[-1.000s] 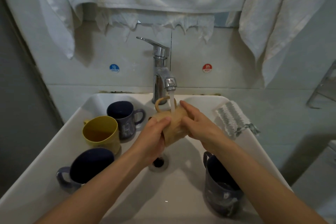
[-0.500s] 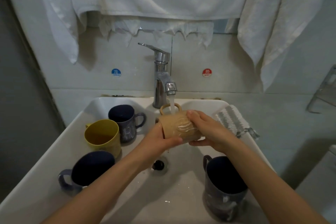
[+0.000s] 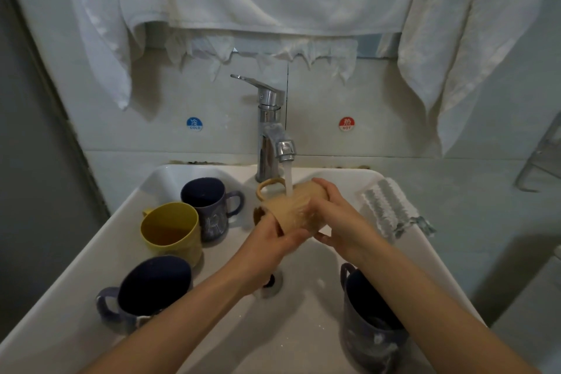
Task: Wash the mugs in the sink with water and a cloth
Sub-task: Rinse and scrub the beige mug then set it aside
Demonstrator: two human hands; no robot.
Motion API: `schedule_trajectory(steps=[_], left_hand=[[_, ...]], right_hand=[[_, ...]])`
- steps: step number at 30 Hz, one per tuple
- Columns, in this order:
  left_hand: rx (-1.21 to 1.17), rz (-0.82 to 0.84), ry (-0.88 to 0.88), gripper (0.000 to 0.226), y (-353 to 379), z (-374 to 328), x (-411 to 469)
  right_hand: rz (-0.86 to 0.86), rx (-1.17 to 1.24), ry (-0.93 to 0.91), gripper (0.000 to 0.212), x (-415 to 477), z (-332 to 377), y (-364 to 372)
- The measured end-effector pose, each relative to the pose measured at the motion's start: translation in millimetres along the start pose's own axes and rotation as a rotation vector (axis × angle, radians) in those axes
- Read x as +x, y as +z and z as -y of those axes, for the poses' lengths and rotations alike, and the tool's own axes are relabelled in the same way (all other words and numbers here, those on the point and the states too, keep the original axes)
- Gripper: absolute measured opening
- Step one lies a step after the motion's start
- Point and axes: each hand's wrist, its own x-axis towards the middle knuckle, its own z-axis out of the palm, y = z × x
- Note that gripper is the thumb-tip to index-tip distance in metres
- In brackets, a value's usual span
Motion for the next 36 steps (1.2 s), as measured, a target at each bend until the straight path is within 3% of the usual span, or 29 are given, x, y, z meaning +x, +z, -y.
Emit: schedule_trajectory(steps=[5, 10, 16, 22, 29, 36], left_hand=[[-0.024, -0.004, -0.023, 0.039, -1.0, 3.1, 0.7], [-0.001, -0.009, -0.026, 0.034, -1.2, 3.3, 0.1], [-0.021, -0.012, -0.042, 0.036, -4.0, 3.5, 0.4], [-0.023, -0.019, -0.027, 0.035, -6.5, 1.6, -0.8], [-0.091, -0.015, -0.038, 0.041, -7.6, 1.5, 1.2], [-0.066, -0.023, -0.046, 0.038, -8.7, 3.0, 0.6]], right_hand=[[-0.016, 0.003, -0.016, 0.043, 2.8, 0.2, 1.2], [-0.024, -0.106, -0.030, 0.060, 5.5, -5.7, 3.4], [-0.035, -0.044, -0.011, 0.038, 6.9, -2.0, 4.3], [-0.015, -0.124, -0.031, 0.063, 5.6, -2.8, 8.1], [-0.016, -0.015, -0.023, 0.035, 8.9, 1.4, 7.7], [0.012, -0.099, -0.033, 0.054, 6.3, -0.1, 7.4]])
